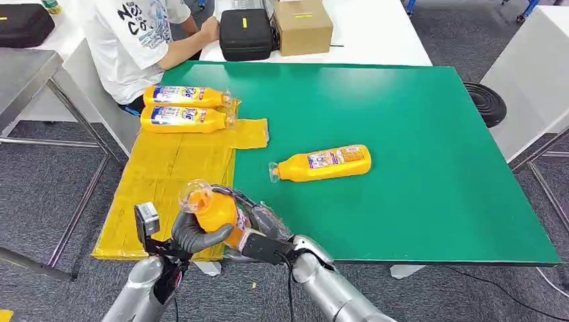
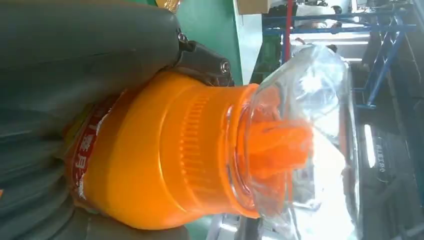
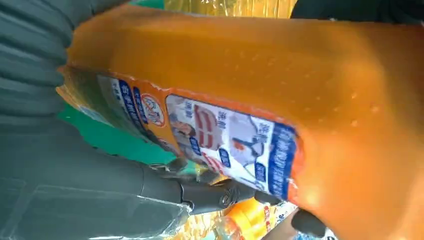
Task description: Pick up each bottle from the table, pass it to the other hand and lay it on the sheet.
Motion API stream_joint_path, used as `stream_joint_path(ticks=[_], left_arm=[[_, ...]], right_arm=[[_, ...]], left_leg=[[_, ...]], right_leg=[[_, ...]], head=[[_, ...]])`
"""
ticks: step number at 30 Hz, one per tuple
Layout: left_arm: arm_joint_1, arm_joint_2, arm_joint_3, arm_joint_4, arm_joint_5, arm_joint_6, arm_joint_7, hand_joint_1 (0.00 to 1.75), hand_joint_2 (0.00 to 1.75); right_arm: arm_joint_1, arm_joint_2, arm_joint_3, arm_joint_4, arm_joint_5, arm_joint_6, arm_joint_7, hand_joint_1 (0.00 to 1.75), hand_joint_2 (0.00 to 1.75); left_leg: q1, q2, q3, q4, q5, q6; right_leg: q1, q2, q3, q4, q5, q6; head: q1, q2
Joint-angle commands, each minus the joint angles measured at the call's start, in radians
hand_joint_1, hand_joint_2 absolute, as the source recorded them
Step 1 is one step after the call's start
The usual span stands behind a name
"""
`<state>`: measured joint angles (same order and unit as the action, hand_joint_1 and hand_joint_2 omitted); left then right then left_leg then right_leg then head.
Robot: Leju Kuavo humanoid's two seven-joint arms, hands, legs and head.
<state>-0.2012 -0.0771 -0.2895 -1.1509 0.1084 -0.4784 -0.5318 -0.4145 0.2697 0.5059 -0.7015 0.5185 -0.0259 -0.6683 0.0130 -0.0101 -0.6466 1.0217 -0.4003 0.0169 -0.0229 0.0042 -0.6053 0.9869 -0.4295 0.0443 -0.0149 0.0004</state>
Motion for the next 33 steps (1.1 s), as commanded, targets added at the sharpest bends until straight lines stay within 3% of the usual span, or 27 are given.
stream_joint_path(ticks=[1, 8, 14, 20, 21, 26, 29, 33], left_arm=[[-0.039, 0.034, 0.027, -0.012, -0.022, 0.051, 0.008, 1.75, 1.75], [-0.080, 0.068, 0.119, -0.150, -0.041, 0.088, 0.027, 1.75, 1.75], [-0.209, 0.126, 0.187, -0.193, -0.040, 0.108, 0.030, 1.75, 1.75], [-0.277, 0.163, 0.183, -0.204, -0.124, 0.153, 0.061, 1.75, 1.75], [-0.305, 0.197, 0.141, -0.169, -0.286, 0.243, 0.084, 1.75, 1.75], [-0.319, 0.196, 0.143, -0.133, -0.296, 0.248, 0.070, 1.75, 1.75], [-0.361, 0.277, 0.024, -0.026, -0.559, 0.322, 0.128, 1.75, 1.75], [-0.441, 0.330, -0.113, 0.144, -0.763, 0.355, 0.134, 1.75, 1.75]], right_arm=[[0.020, -0.017, -0.042, -0.113, -0.064, 0.004, -0.025, 0.00, 0.00], [0.059, -0.042, -0.048, -0.216, -0.088, 0.032, -0.002, 0.00, 0.00], [0.086, -0.058, -0.065, -0.252, -0.097, 0.033, 0.002, 0.00, 0.00], [0.120, -0.071, -0.093, -0.296, -0.102, 0.031, 0.006, 0.00, 0.00], [0.137, -0.073, -0.116, -0.331, -0.102, 0.015, 0.012, 0.00, 0.00], [0.148, -0.083, -0.124, -0.362, -0.103, 0.018, 0.017, 0.00, 0.00], [0.196, -0.097, -0.207, -0.472, -0.143, 0.005, 0.009, 0.00, 0.00], [0.243, -0.129, -0.311, -0.611, -0.167, 0.004, 0.023, 0.00, 0.00]], left_leg=[[0.000, 0.000, 0.002, 0.000, -0.001, 0.000], [0.001, 0.000, 0.001, 0.001, -0.001, -0.001], [0.002, -0.001, 0.000, 0.002, 0.000, -0.001], [0.001, -0.001, 0.000, 0.001, 0.000, -0.001], [0.002, -0.002, 0.003, 0.001, -0.001, -0.001], [0.001, -0.001, 0.002, 0.000, 0.000, -0.001], [0.001, -0.003, 0.004, 0.000, 0.000, -0.001], [0.001, -0.005, 0.002, 0.000, 0.001, 0.000]], right_leg=[[0.001, -0.001, 0.002, 0.000, -0.001, -0.002], [0.002, -0.001, 0.001, 0.000, -0.001, -0.002], [0.002, -0.003, 0.001, 0.001, -0.001, -0.002], [0.002, -0.002, 0.001, 0.001, -0.001, -0.002], [0.002, -0.003, 0.004, 0.000, -0.002, -0.003], [0.001, -0.002, 0.003, 0.000, -0.001, -0.002], [0.001, -0.004, 0.005, 0.000, -0.002, -0.003], [0.001, -0.006, 0.002, 0.001, -0.001, -0.002]], head=[[0.000, 0.000], [0.000, 0.000], [0.000, 0.000], [0.000, 0.000], [0.000, 0.000], [0.000, 0.000], [0.000, 0.000], [0.000, 0.000]])
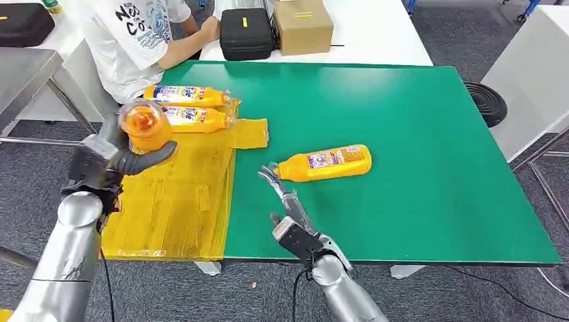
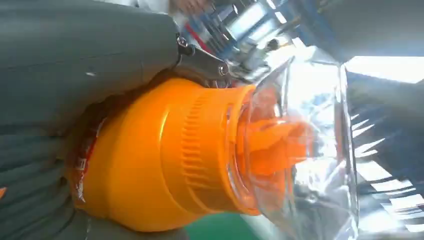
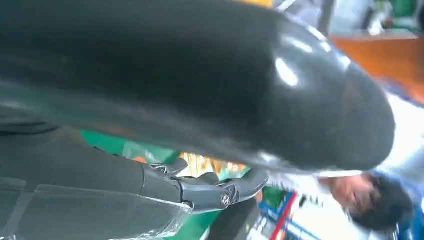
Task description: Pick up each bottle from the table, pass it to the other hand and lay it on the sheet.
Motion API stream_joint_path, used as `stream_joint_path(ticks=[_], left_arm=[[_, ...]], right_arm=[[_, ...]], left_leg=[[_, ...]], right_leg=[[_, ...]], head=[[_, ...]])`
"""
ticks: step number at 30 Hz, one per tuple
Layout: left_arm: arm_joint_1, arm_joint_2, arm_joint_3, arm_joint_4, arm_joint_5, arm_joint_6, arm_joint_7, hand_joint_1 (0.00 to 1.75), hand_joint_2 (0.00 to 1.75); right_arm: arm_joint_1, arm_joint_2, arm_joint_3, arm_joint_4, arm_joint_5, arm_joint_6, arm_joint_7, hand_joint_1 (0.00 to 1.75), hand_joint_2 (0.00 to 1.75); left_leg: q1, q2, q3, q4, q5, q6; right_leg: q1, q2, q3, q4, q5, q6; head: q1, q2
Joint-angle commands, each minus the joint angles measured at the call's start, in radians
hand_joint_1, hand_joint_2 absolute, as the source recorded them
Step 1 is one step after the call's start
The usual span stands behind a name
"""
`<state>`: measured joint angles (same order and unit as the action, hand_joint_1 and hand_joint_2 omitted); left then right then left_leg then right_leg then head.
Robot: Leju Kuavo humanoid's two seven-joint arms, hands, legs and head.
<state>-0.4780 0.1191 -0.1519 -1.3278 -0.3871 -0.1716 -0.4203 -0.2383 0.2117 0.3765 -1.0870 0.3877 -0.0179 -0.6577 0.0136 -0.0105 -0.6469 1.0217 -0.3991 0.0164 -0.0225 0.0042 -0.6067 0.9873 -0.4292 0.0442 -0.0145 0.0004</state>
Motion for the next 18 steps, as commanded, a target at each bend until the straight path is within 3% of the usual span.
stream_joint_path(ticks=[1, 2, 12, 18], left_arm=[[-0.158, 0.144, -0.281, 0.332, -0.327, 0.059, 0.037, 1.75, 1.75], [-0.149, 0.152, -0.297, 0.332, -0.358, 0.065, 0.045, 1.75, 1.75], [-0.055, 0.328, -0.446, 0.246, -0.593, 0.040, 0.124, 1.75, 1.75], [-0.052, 0.322, -0.473, 0.295, -0.623, 0.033, 0.151, 1.75, 1.75]], right_arm=[[0.087, -0.075, -0.211, -0.268, -0.049, 0.005, 0.014, 0.00, 0.00], [0.098, -0.080, -0.226, -0.292, -0.056, 0.015, 0.016, 0.00, 1.75], [0.191, -0.088, -0.318, -0.390, -0.141, 0.086, -0.030, 0.00, 1.75], [0.159, -0.085, -0.299, -0.337, -0.139, 0.091, -0.034, 0.00, 1.75]], left_leg=[[0.000, -0.005, 0.003, 0.000, 0.000, 0.000], [0.001, -0.005, 0.005, 0.000, -0.001, 0.000], [0.000, 0.002, 0.003, -0.001, -0.002, 0.000], [0.001, 0.003, 0.008, -0.001, -0.003, 0.000]], right_leg=[[0.001, -0.006, 0.005, 0.000, -0.002, -0.002], [0.001, -0.007, 0.007, -0.001, -0.003, -0.003], [0.000, 0.001, 0.003, -0.001, -0.001, -0.002], [0.002, 0.002, 0.008, -0.002, -0.002, -0.004]], head=[[0.000, 0.000], [0.000, 0.000], [0.000, 0.000], [0.000, 0.000]])
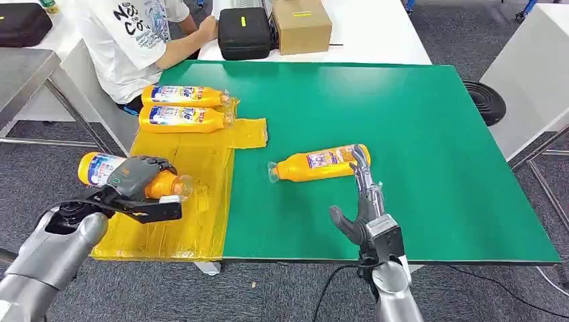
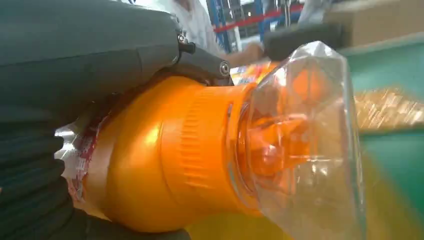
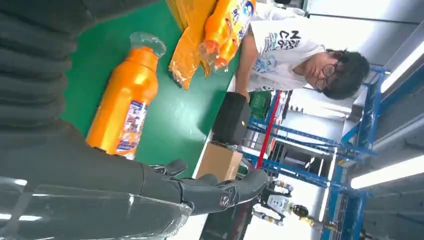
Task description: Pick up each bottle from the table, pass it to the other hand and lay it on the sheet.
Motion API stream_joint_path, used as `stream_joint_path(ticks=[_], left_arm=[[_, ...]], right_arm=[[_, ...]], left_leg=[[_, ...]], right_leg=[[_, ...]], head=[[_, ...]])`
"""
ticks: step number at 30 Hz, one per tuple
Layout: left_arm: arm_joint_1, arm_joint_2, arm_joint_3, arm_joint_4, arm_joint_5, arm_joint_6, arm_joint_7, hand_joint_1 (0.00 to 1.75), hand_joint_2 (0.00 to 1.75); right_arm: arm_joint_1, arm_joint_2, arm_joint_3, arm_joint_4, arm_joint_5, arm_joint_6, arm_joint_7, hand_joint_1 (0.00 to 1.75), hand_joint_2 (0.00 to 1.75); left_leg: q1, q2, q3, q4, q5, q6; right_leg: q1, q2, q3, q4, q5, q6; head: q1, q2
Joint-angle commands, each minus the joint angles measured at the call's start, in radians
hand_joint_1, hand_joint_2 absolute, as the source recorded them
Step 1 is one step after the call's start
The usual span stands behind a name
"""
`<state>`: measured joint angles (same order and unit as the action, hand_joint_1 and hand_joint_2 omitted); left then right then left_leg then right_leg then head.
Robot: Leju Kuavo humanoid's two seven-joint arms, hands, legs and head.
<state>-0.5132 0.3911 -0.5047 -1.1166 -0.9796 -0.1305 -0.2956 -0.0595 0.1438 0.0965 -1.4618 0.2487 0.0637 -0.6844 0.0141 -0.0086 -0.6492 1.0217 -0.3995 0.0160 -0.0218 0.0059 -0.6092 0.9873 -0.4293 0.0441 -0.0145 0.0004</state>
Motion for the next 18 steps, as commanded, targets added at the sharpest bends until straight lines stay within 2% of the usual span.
stream_joint_path(ticks=[1, 5, 9, 14, 18], left_arm=[[-0.031, 0.041, -0.127, 0.106, -0.030, -0.022, 0.025, 1.75, 1.75], [-0.055, 0.031, -0.133, 0.136, -0.030, -0.023, 0.021, 1.75, 1.75], [-0.164, 0.029, -0.179, 0.225, 0.056, -0.111, -0.032, 1.75, 1.75], [-0.285, -0.058, -0.247, 0.396, 0.123, -0.156, -0.076, 1.75, 1.75], [-0.324, -0.094, -0.251, 0.446, 0.186, -0.219, -0.104, 1.75, 1.75]], right_arm=[[-0.021, -0.018, -0.016, 0.045, 0.002, 0.009, -0.007, 0.00, 1.75], [-0.018, -0.019, -0.014, 0.047, 0.004, 0.007, -0.007, 0.00, 1.75], [-0.022, -0.018, -0.013, 0.065, 0.004, 0.006, -0.007, 0.00, 1.75], [-0.019, -0.012, -0.023, 0.066, 0.019, -0.003, -0.003, 0.00, 1.75], [-0.009, -0.023, -0.027, 0.067, 0.019, -0.001, 0.001, 0.00, 1.75]], left_leg=[[0.000, 0.000, 0.004, -0.001, -0.001, 0.000], [0.000, -0.001, 0.002, -0.001, 0.000, 0.000], [0.001, -0.002, 0.005, 0.000, -0.002, 0.000], [0.001, -0.005, 0.003, 0.000, 0.000, 0.000], [0.001, -0.006, 0.004, 0.000, 0.000, 0.000]], right_leg=[[0.000, 0.000, 0.004, -0.001, -0.001, -0.002], [0.000, -0.001, 0.003, -0.001, -0.001, -0.001], [0.001, -0.003, 0.007, -0.001, -0.002, -0.003], [0.001, -0.005, 0.005, -0.001, -0.001, -0.002], [0.001, -0.006, 0.007, -0.001, -0.001, -0.002]], head=[[0.000, 0.000], [0.000, 0.000], [0.000, 0.000], [0.000, 0.000], [0.000, 0.000]])
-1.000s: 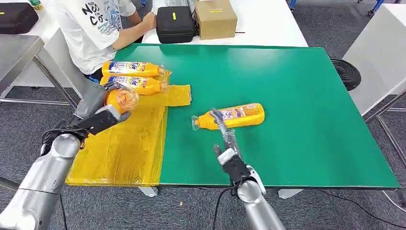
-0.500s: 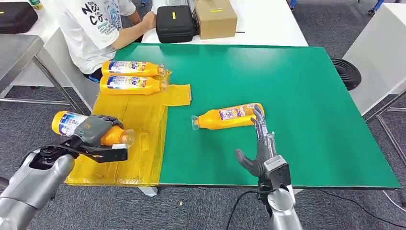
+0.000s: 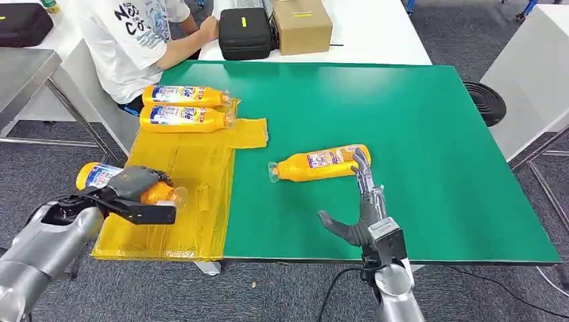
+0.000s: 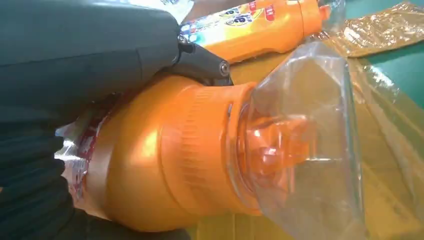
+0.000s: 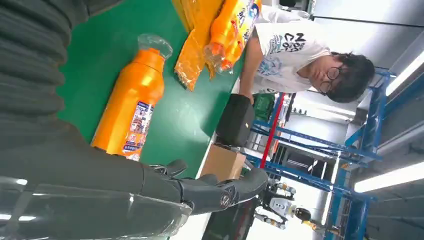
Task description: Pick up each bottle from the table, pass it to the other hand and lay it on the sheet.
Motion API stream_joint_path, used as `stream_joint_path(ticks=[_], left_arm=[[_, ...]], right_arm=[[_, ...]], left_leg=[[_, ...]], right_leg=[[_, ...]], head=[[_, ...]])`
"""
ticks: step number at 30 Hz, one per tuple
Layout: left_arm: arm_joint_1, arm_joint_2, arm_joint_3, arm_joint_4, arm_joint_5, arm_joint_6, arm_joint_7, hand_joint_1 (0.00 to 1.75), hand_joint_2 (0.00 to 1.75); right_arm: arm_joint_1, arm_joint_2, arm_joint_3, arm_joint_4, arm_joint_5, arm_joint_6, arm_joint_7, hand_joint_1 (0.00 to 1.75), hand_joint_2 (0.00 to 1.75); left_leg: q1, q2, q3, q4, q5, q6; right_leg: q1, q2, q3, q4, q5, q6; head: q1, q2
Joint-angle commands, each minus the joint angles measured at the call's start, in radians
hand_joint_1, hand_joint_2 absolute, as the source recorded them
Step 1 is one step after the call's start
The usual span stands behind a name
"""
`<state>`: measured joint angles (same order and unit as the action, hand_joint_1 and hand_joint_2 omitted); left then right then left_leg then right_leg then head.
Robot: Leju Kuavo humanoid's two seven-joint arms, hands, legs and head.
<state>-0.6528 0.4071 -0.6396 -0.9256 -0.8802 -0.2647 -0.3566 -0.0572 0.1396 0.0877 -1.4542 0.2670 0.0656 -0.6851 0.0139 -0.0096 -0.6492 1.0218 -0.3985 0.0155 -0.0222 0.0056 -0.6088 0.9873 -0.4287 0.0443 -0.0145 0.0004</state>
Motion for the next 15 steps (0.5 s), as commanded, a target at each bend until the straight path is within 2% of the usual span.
stream_joint_path(ticks=[1, 13, 15], left_arm=[[-0.193, -0.114, -0.122, 0.266, 0.090, -0.083, -0.043, 1.75, 1.75], [-0.226, -0.171, -0.211, 0.347, 0.083, -0.042, -0.039, 1.75, 1.75], [-0.226, -0.181, -0.224, 0.368, 0.078, -0.026, -0.035, 1.75, 1.75]], right_arm=[[-0.010, -0.020, -0.018, 0.065, 0.003, -0.006, 0.001, 0.00, 1.75], [0.000, -0.017, -0.025, 0.062, 0.009, -0.016, 0.001, 0.00, 1.75], [0.004, -0.013, -0.026, 0.062, 0.011, -0.017, 0.003, 0.00, 1.75]], left_leg=[[0.001, -0.004, 0.003, 0.000, 0.000, 0.000], [0.001, -0.002, 0.005, 0.000, -0.002, 0.000], [0.000, -0.002, 0.002, 0.000, 0.000, 0.000]], right_leg=[[0.001, -0.005, 0.005, -0.001, -0.001, -0.002], [0.001, -0.003, 0.007, -0.001, -0.002, -0.002], [0.000, -0.002, 0.003, -0.001, 0.000, -0.001]], head=[[0.000, 0.000], [0.000, 0.000], [0.000, 0.000]])
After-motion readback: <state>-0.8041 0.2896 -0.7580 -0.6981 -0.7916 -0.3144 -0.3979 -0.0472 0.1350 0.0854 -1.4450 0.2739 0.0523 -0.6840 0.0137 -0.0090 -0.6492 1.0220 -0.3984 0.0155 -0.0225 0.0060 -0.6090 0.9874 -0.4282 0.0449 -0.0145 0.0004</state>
